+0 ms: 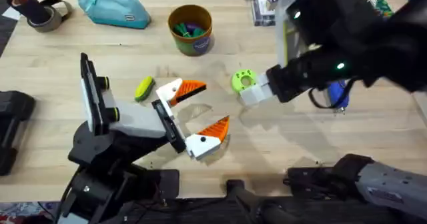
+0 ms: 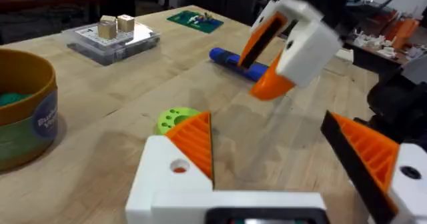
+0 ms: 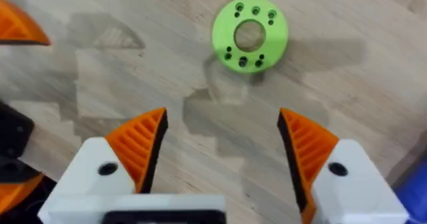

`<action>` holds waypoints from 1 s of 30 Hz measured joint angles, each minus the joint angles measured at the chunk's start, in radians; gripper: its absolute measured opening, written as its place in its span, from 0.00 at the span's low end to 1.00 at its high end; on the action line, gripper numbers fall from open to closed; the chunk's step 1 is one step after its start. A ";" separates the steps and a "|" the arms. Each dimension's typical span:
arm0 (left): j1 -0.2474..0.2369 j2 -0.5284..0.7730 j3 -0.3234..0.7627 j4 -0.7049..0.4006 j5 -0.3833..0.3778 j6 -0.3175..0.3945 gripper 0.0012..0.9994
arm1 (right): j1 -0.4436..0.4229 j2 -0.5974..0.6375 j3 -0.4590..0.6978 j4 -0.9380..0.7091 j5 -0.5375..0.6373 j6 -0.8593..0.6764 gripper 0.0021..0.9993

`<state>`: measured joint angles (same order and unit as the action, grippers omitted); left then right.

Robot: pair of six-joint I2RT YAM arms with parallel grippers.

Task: Pick up the gripper from the table and insert it into the empty holder that is missing its gripper. Then pick up a screw, insert it into the mounting hole, and use the screwdriver to tighten it. Finally, clean up the table by picking up the vegetable and placing it into the bucket.

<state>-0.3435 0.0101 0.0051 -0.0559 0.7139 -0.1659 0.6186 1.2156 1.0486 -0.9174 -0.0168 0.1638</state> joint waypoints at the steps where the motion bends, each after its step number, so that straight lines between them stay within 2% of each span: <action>1: 0.000 0.000 0.000 0.000 0.000 0.000 1.00 | 0.000 0.002 -0.025 0.026 0.000 0.007 1.00; 5: 0.000 0.000 0.000 0.000 0.000 0.000 1.00 | 0.000 0.031 -0.077 0.094 0.001 0.020 1.00; 16: 0.000 0.000 0.000 0.000 0.000 0.000 1.00 | 0.000 0.250 -0.083 0.214 0.004 -0.006 1.00; 24: 0.000 0.000 0.000 0.000 0.000 0.000 1.00 | -0.007 0.276 -0.083 0.235 0.052 -0.011 0.99; 30: 0.000 0.000 0.000 0.000 0.000 0.000 1.00 | -0.017 0.299 -0.083 0.255 0.045 -0.007 0.87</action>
<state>-0.3435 0.0101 0.0051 -0.0559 0.7138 -0.1661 0.6014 1.5150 0.9656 -0.6627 0.0284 0.1564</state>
